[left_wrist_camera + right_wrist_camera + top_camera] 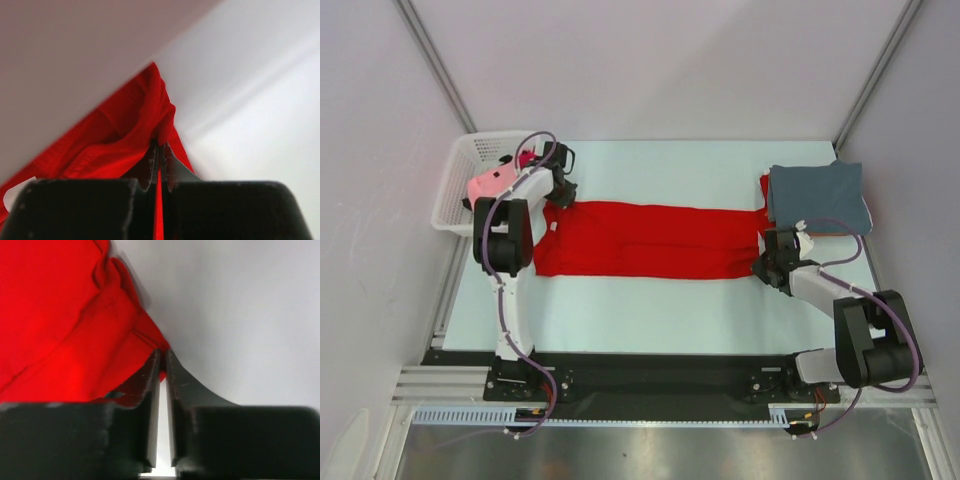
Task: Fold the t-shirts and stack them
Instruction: Fold the tshirt
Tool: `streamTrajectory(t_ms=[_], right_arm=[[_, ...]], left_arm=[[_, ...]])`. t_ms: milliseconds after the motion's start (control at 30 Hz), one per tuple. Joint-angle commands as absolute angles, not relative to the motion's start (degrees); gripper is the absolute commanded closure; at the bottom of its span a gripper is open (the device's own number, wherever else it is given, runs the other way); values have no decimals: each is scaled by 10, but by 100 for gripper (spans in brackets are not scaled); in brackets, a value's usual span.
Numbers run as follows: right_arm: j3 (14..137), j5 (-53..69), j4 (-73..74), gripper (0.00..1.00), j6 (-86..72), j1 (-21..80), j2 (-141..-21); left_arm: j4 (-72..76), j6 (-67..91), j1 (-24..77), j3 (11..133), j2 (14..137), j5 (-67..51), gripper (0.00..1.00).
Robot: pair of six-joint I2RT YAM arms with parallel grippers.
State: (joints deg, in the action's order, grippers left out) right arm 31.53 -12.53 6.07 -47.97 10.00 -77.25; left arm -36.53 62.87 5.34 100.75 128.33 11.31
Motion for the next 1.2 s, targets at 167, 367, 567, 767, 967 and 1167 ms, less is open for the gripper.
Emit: streamTrajectory(t_ms=[167,367,567,767,967,1167], right_arm=[[319,-142,57,100,-488,103,-761],[295,-138,95,100,-483,128,-700],[267,-136,154,100,-516,181,-643],[264,-157,208,100,-565,280,-590],[262,-145,212,100,-577,309,-593],[281,-156,229,100,-588,374,-636]], left_arm=[[-349,664,51,953,1250,84,100],[-295,699,84,859,1195,101,100],[-293,676,109,932,1241,106,100],[-354,658,128,1057,1305,146,100],[-360,631,141,1082,1302,209,100],[-345,527,147,1201,1382,186,100]])
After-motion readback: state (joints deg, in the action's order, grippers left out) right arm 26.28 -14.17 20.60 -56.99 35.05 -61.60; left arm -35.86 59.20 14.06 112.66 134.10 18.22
